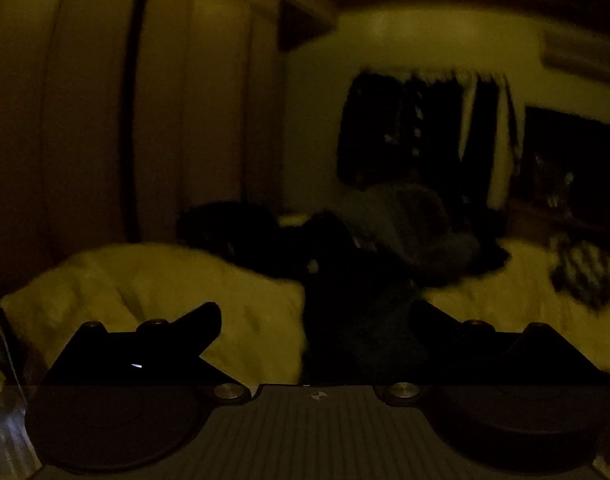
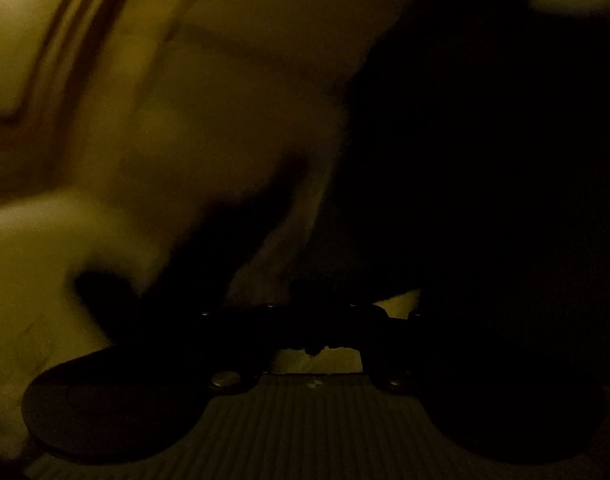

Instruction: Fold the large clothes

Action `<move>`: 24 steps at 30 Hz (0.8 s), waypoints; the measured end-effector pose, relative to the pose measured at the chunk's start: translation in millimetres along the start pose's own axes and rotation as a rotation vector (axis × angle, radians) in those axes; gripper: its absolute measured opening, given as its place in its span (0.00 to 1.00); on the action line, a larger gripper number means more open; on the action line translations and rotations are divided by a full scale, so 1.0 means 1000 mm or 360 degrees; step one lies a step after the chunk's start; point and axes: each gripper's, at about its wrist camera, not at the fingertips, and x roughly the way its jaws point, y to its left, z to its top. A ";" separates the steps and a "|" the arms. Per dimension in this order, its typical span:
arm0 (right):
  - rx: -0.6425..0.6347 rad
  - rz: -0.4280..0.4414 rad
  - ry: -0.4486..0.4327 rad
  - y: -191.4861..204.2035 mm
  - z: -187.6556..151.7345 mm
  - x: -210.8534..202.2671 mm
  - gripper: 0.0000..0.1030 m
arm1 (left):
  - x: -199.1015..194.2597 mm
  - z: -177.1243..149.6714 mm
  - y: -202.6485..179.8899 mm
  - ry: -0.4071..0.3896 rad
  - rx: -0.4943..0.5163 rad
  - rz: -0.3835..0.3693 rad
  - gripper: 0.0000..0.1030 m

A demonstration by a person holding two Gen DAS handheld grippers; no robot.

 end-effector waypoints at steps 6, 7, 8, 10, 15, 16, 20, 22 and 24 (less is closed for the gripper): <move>-0.0103 -0.0427 -0.0111 -0.013 0.003 -0.022 0.52 | 0.052 0.008 -0.031 0.0150 0.0370 -0.0131 1.00; -0.0074 -0.0485 -0.0234 -0.018 0.013 -0.043 0.57 | 0.063 0.006 -0.040 0.0149 0.0442 -0.0134 1.00; -0.0064 -0.0551 -0.0344 -0.021 0.022 -0.061 0.62 | 0.075 0.005 -0.049 0.0147 0.0509 -0.0138 1.00; -0.0074 -0.0803 -0.0574 -0.028 0.043 -0.104 0.70 | 0.103 0.001 -0.066 0.0157 0.0594 -0.0123 1.00; -0.0312 -0.1441 -0.0820 -0.046 0.073 -0.172 0.82 | 0.187 -0.005 -0.082 0.0364 0.0579 -0.0099 1.00; -0.0252 -0.1509 -0.0853 -0.059 0.079 -0.188 0.83 | 0.198 -0.005 -0.084 0.0386 0.0553 -0.0101 1.00; 0.0095 -0.1477 -0.0895 -0.123 0.077 -0.215 0.78 | 0.236 -0.014 -0.096 0.0479 0.0621 -0.0075 1.00; 0.0211 -0.1436 -0.0821 -0.149 0.059 -0.215 0.69 | 0.251 -0.026 -0.102 0.0535 0.0699 0.0016 1.00; 0.0208 -0.1437 -0.0717 -0.167 0.051 -0.203 0.64 | 0.258 -0.038 -0.100 0.0596 0.0688 -0.0013 1.00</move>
